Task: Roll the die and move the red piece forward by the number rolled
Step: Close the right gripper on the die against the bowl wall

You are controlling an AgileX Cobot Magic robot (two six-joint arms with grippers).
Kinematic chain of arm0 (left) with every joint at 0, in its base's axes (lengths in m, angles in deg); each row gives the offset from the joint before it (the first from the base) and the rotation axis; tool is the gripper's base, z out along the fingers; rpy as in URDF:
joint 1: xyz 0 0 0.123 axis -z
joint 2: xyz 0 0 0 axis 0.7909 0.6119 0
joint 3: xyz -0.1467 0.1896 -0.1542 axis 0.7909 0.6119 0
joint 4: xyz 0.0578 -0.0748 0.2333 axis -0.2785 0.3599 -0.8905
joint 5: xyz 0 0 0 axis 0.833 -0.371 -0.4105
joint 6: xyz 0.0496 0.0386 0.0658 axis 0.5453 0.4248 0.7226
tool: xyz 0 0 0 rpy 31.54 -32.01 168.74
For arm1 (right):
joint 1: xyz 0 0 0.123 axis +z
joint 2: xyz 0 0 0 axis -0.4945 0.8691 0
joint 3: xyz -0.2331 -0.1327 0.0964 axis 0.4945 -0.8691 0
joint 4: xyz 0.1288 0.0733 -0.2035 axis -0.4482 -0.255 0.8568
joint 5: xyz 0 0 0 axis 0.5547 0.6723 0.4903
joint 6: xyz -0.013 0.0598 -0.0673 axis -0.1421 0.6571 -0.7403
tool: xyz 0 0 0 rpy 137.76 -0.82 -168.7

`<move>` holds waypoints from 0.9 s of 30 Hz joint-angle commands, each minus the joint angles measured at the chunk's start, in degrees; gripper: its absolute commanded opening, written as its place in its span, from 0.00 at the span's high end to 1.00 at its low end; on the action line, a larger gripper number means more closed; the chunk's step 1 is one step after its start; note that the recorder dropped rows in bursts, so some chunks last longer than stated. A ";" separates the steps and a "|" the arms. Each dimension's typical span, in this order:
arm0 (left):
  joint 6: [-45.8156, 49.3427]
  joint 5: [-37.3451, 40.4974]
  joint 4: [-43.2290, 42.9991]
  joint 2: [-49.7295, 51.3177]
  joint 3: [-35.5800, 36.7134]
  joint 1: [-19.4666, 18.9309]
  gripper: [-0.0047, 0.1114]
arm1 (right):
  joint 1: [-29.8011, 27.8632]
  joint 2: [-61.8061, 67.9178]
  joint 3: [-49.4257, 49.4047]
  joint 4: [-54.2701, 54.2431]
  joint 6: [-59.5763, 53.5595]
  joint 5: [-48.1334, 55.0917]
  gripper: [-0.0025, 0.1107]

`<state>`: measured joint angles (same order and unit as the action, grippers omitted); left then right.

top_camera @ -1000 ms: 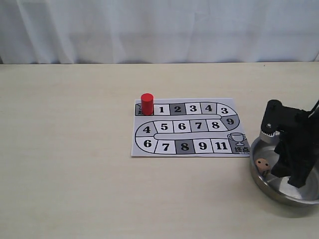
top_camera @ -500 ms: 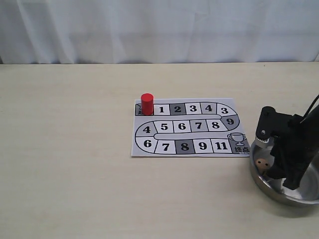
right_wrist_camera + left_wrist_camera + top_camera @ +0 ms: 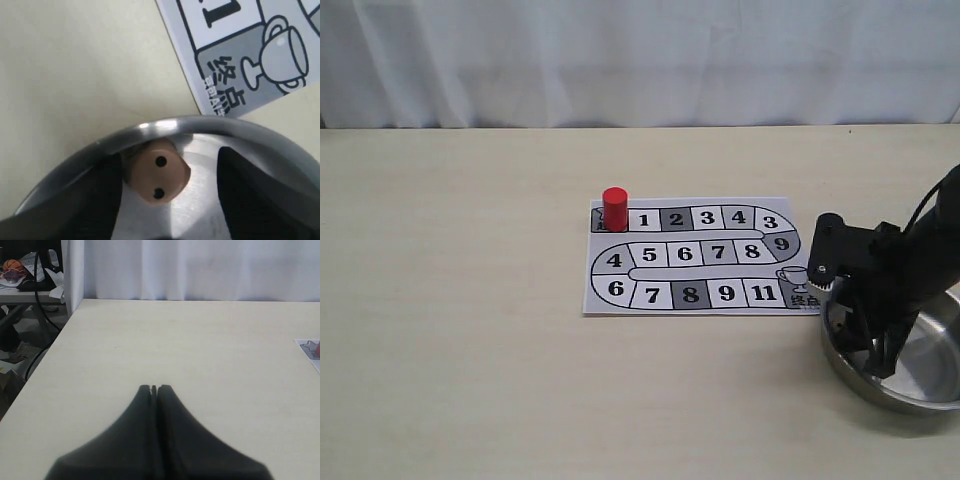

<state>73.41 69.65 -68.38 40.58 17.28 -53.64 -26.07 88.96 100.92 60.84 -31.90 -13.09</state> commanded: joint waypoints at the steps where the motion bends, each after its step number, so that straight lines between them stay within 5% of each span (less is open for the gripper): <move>1: -0.32 -0.70 0.02 -0.03 0.11 0.01 0.96 | 0.09 2.10 0.36 0.04 0.18 -0.54 0.50; 14: -0.32 -0.70 0.02 -0.03 0.11 0.01 0.96 | 0.09 2.49 0.36 0.04 2.09 -0.33 0.50; 16: -0.32 -0.70 0.02 -0.03 0.11 0.01 0.96 | 0.09 2.49 0.36 0.04 2.97 0.62 0.56; 21: -0.32 -0.70 0.12 -0.03 0.11 0.01 0.96 | 0.09 2.49 0.36 0.04 2.97 0.86 0.94; 27: -0.32 -0.70 0.12 -0.03 0.11 0.01 0.96 | 0.09 2.13 0.36 0.04 9.58 0.51 0.94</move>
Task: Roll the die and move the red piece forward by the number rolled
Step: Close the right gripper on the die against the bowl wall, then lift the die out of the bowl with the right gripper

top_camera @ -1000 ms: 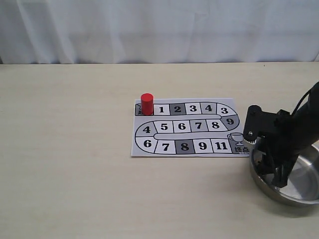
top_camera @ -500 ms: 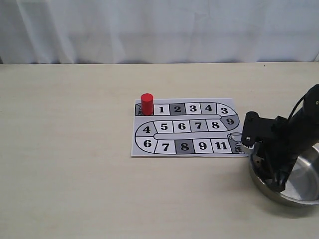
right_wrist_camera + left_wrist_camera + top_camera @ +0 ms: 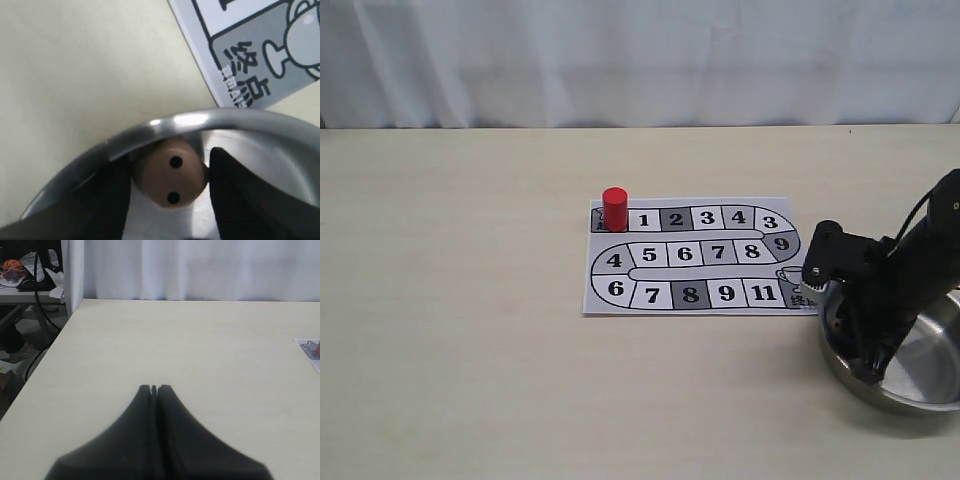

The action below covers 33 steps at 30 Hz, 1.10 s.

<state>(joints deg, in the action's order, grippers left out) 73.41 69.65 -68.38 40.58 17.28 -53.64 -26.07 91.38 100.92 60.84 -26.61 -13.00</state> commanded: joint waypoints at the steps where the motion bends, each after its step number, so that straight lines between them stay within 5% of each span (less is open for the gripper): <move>1: -0.32 -0.70 0.12 -0.03 0.11 0.01 0.96 | 0.09 -0.85 0.36 0.04 5.92 0.42 0.94; 18: -0.32 -0.70 -0.01 -0.03 0.11 0.01 0.96 | -0.24 -17.54 0.36 0.04 23.51 4.75 0.94; 33: -0.32 -0.70 -0.01 -0.03 0.11 0.01 0.96 | -0.24 -26.00 0.36 0.15 41.62 -3.72 0.94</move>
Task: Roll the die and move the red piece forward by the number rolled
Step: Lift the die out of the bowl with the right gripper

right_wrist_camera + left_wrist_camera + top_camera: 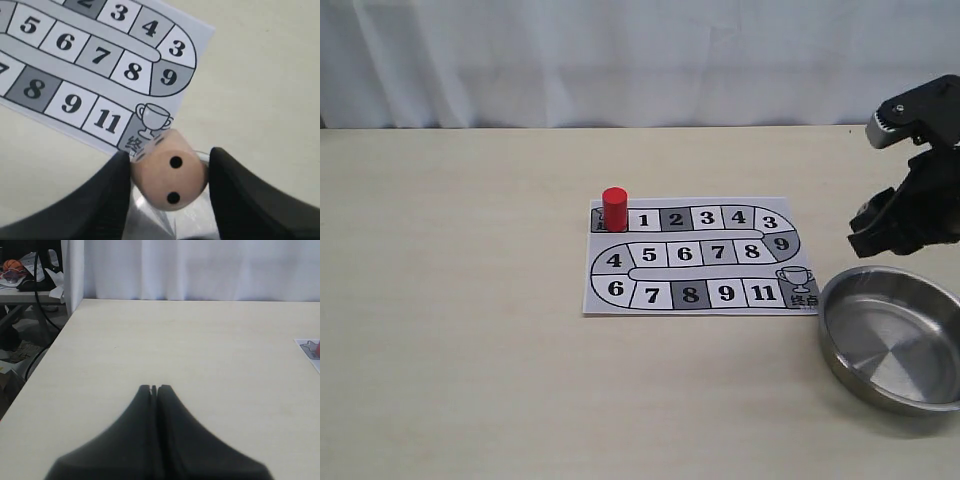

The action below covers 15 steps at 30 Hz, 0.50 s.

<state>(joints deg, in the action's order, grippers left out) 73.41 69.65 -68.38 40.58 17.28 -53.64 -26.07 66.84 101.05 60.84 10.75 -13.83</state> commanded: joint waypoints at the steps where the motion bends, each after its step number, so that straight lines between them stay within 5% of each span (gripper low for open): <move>1: -0.32 -0.70 -0.01 -0.03 0.11 0.01 0.96 | -0.24 -1.56 0.23 0.48 5.53 -3.56 0.94; 15: -0.32 -0.70 0.12 -0.03 0.11 0.01 0.96 | -0.34 -1.09 5.84 10.69 28.67 -1.95 0.94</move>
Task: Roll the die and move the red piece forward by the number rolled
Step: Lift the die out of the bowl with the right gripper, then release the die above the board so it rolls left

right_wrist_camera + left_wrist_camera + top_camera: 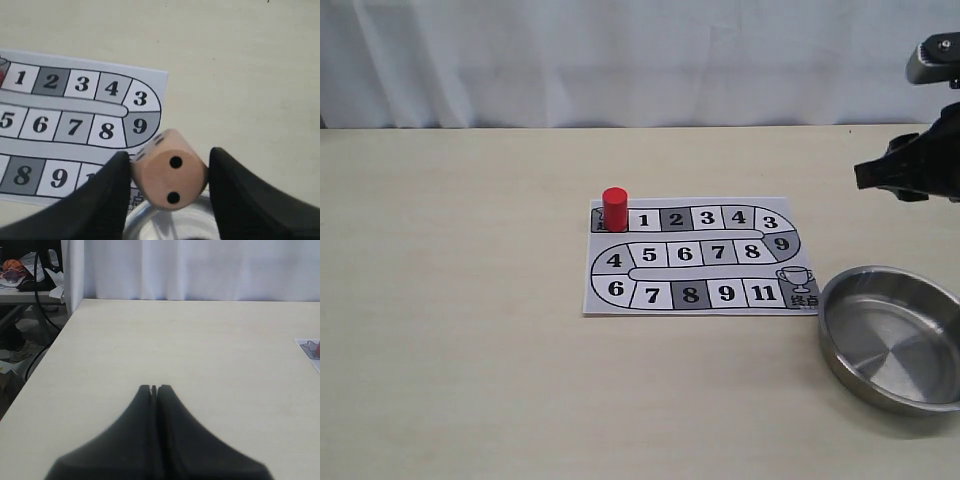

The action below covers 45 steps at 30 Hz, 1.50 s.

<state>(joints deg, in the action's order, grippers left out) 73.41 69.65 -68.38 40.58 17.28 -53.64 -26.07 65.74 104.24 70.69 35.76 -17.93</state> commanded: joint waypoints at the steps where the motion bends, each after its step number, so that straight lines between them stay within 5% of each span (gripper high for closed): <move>1: -0.32 -0.70 0.12 -0.03 0.11 0.01 0.96 | -0.34 0.30 3.38 0.84 3.66 3.04 0.94; 14: -0.32 -0.70 0.12 -0.03 0.11 0.01 0.96 | -2.31 11.62 10.72 10.10 9.09 7.05 0.94; 24: -0.32 -0.70 0.12 -0.03 0.11 0.01 0.96 | -11.55 22.48 16.49 9.83 9.06 6.60 0.94; 33: -0.32 -0.70 0.02 -0.03 0.11 0.01 0.96 | -12.11 27.94 16.71 5.85 2.98 0.86 0.92; 37: -0.32 -0.70 0.02 -0.03 0.11 0.01 0.96 | -12.11 29.94 17.36 -16.61 -17.64 2.81 0.76; 41: -0.32 -0.70 0.02 -0.03 0.11 0.01 0.96 | -12.11 32.23 19.43 -41.26 -38.91 10.73 0.45; 45: -0.32 -0.70 0.02 -0.03 0.11 0.01 0.96 | -12.11 32.79 19.57 -42.43 -41.66 8.83 0.24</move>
<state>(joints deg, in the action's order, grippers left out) 73.41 69.65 -68.38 40.58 17.28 -53.64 -38.02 98.45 123.38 30.31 -2.36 -7.34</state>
